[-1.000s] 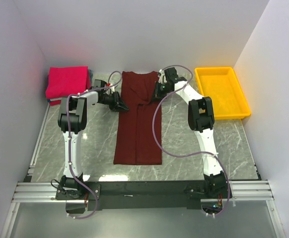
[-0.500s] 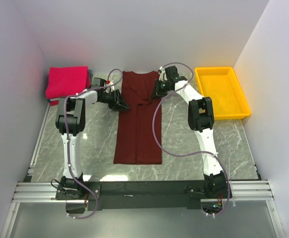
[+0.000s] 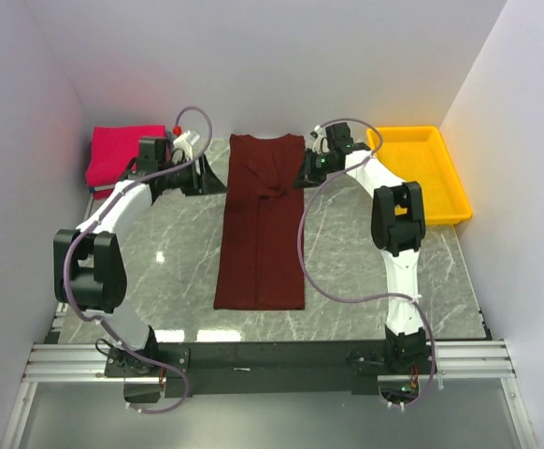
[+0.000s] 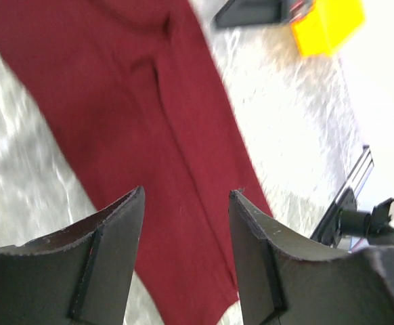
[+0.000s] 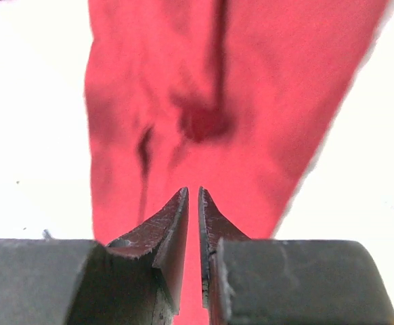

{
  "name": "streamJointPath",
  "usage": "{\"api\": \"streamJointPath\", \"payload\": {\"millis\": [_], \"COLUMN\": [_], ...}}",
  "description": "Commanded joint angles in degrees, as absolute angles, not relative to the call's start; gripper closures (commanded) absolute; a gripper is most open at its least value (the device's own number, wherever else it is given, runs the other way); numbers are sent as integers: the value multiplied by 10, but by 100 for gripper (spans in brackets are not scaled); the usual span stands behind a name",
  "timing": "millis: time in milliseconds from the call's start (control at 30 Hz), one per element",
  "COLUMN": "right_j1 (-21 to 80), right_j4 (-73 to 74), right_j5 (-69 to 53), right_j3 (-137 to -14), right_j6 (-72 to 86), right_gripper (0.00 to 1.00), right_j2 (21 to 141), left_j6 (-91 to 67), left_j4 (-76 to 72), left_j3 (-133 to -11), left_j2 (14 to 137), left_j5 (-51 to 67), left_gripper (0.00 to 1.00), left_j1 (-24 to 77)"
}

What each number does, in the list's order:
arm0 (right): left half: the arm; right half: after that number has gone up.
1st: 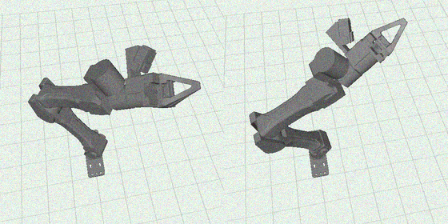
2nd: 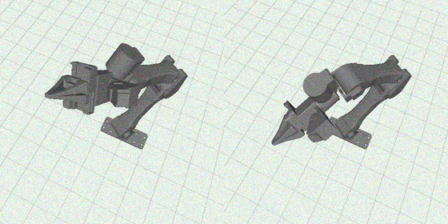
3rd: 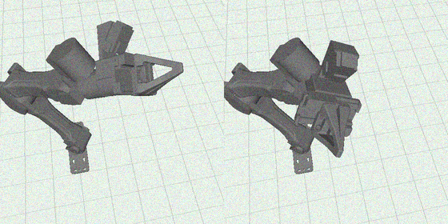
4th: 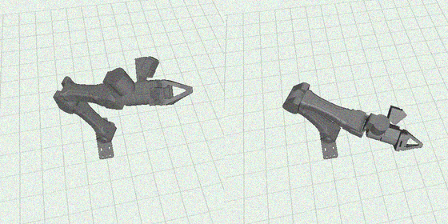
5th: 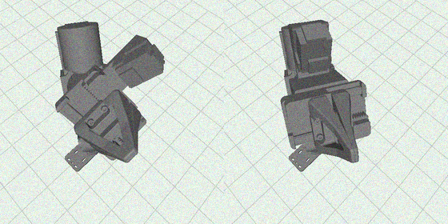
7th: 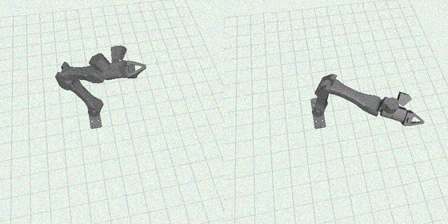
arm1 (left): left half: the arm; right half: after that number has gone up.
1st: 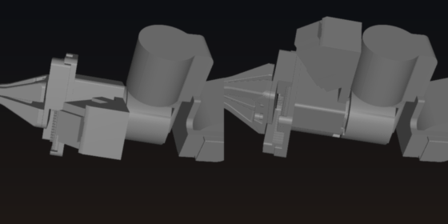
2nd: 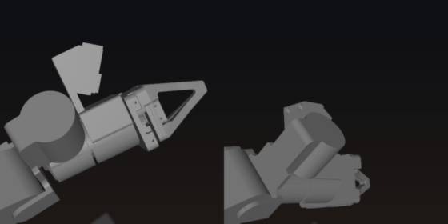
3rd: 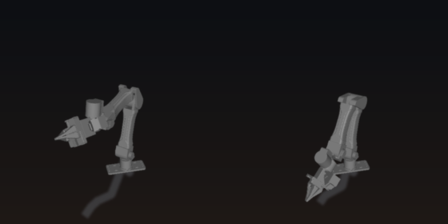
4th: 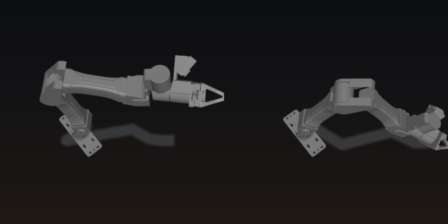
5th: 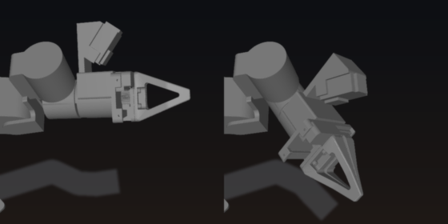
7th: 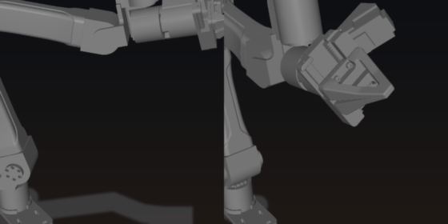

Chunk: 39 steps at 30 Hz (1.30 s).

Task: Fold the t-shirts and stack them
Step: Fold the tshirt

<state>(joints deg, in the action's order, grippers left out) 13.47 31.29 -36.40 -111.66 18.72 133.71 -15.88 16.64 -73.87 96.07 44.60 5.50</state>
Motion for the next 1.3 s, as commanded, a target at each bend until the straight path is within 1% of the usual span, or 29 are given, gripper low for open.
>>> {"api": "streamJointPath", "payload": {"millis": [0, 400, 667, 867, 1133, 1233, 1267], "right_j1": [141, 142, 140, 135, 130, 126, 127], "right_j4": [292, 327, 328, 337, 349, 363, 370], "right_j5": [-405, -368, -341, -314, -296, -293, -296], "right_j3": [-1069, -1131, -1136, -1168, -1204, -1221, -1223], "right_j6": [219, 192, 201, 198, 174, 143, 129], "right_gripper": [83, 88, 90, 92, 92, 87, 86], "right_j2": [1301, 1380, 1411, 1427, 1414, 1391, 1378], "left_j6": [-127, -50, -38, -38, -17, -6, 21], "left_j4": [168, 189, 211, 209, 225, 233, 238], "left_j3": [-683, -634, -627, -616, -614, -618, -618], "left_j2": [927, 832, 815, 804, 794, 792, 788], "left_j5": [432, 415, 394, 390, 380, 391, 396], "left_gripper": [42, 40, 41, 41, 40, 39, 39], "left_j1": [51, 46, 42, 40, 40, 41, 40]}}
